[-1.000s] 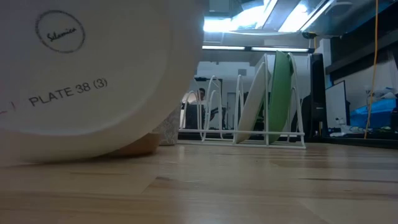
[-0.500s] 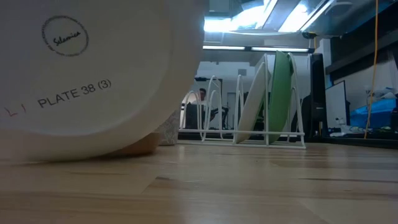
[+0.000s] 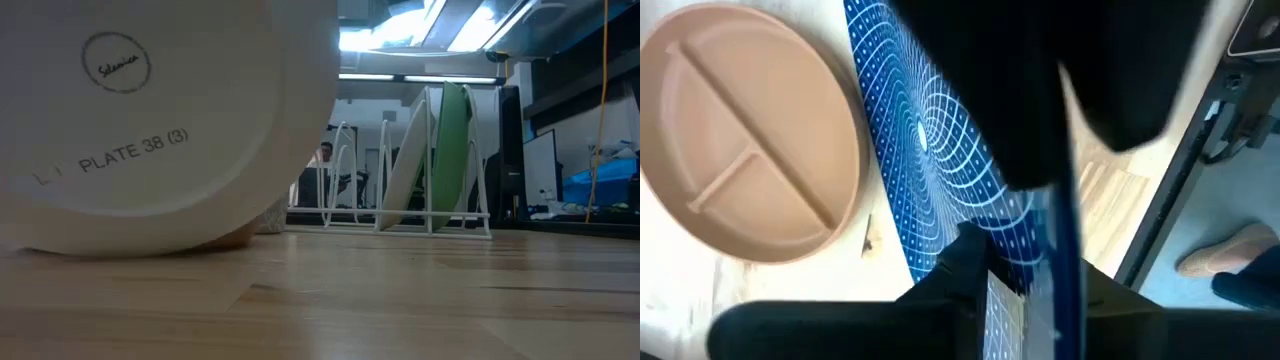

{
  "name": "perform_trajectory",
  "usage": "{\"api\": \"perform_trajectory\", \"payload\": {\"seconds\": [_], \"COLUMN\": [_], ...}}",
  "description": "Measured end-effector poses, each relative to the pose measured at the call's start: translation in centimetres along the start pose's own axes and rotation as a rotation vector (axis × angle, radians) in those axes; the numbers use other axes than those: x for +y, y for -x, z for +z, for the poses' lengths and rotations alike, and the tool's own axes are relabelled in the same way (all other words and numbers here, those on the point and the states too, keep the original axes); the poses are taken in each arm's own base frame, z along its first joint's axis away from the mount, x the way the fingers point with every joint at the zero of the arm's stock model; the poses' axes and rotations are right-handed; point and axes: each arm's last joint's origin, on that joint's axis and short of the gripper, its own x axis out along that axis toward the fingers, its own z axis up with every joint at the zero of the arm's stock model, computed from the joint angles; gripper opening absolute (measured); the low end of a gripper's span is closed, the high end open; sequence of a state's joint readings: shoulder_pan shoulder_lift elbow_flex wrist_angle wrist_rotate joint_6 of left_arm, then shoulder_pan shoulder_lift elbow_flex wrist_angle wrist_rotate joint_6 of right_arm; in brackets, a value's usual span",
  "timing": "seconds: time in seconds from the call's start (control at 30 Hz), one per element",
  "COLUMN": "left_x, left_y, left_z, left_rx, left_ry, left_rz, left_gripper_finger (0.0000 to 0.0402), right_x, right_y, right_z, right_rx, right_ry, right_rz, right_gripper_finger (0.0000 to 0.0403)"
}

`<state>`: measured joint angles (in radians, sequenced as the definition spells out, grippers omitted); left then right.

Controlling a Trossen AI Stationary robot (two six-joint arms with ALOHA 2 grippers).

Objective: Sort dishes
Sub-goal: Put the blue plate in the dish rack

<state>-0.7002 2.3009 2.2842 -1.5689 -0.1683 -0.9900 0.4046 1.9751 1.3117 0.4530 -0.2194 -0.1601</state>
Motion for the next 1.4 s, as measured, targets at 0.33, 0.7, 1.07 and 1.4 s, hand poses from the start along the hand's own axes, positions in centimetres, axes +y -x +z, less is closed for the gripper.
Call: {"api": "perform_trajectory", "payload": {"seconds": [0.33,0.7,1.07,1.4], "left_x": [0.1,0.0,0.1,-0.3], "left_y": [0.3,0.6,3.4,3.9], "left_z": [-0.2,-0.2,-0.5,-1.2], "left_rx": [0.009,0.01,-0.03,-0.025], "left_ry": [0.002,0.021,0.107,0.14], "left_rz": [-0.011,-0.025,-0.128,-0.151], "left_gripper_finger": [0.0037,0.0037,0.0023,0.0022], "right_x": [0.0,0.0,-0.2,-0.6], "right_y": [0.0,0.1,2.5,5.3], "right_z": [0.1,0.1,1.5,4.4], "right_rx": [0.001,0.009,0.184,0.207], "right_ry": [-0.058,-0.11,-0.048,0.07], "right_rz": [-0.009,-0.024,-0.12,-0.225], "right_gripper_finger": [0.0056,0.0173,0.0198,0.0198]}}
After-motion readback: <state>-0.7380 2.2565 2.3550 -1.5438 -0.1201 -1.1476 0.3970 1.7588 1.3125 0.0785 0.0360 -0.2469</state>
